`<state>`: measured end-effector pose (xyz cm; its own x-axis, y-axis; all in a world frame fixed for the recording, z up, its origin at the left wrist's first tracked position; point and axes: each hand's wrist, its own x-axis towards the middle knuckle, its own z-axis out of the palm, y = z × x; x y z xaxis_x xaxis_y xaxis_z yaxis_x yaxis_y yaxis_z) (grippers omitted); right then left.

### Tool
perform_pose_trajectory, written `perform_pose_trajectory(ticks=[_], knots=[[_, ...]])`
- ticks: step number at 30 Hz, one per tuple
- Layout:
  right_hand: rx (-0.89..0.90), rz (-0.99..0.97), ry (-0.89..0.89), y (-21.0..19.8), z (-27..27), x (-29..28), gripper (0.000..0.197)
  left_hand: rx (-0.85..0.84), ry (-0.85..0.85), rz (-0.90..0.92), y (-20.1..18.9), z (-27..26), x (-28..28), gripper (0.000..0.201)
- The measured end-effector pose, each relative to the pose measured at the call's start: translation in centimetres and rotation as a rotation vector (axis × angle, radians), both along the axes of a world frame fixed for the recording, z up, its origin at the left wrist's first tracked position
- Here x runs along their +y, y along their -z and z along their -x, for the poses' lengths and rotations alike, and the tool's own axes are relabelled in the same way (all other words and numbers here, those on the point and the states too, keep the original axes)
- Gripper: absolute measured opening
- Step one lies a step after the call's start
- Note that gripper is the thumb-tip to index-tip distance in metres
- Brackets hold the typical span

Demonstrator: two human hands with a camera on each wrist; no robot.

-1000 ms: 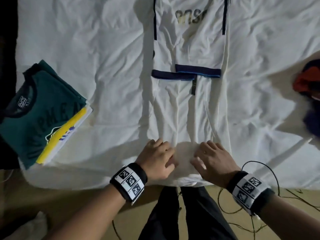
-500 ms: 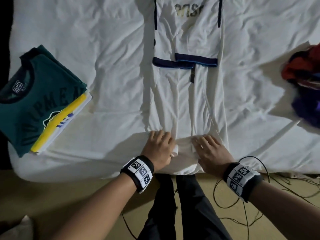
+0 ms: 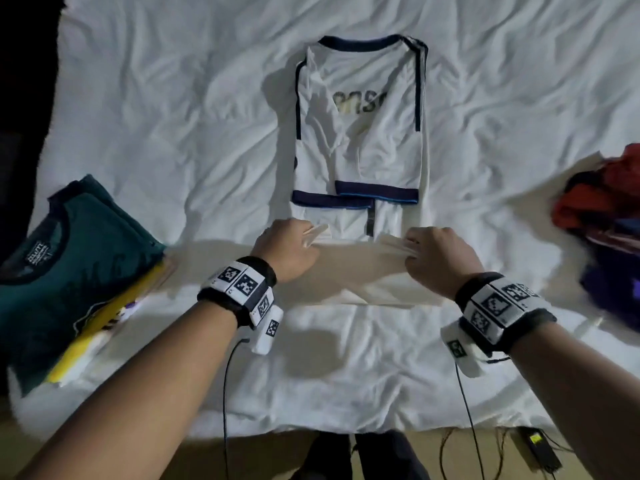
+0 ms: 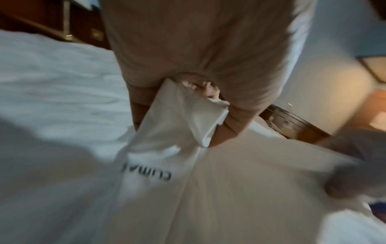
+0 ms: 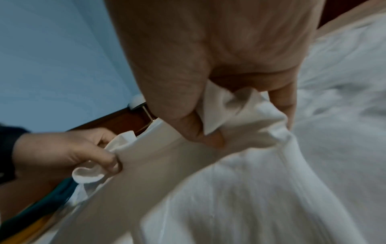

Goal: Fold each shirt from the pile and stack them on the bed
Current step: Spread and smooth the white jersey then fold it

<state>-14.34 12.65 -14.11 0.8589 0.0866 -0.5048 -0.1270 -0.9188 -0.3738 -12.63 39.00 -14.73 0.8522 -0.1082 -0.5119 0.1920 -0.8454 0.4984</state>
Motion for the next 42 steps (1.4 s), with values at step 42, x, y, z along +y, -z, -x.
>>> perform_pose_trajectory(ticks=[42], knots=[[-0.084, -0.677, 0.818, 9.1, -13.6, -2.6, 0.026, -0.083, -0.669, 0.515, 9.2, -11.9, 2.5, 0.017]])
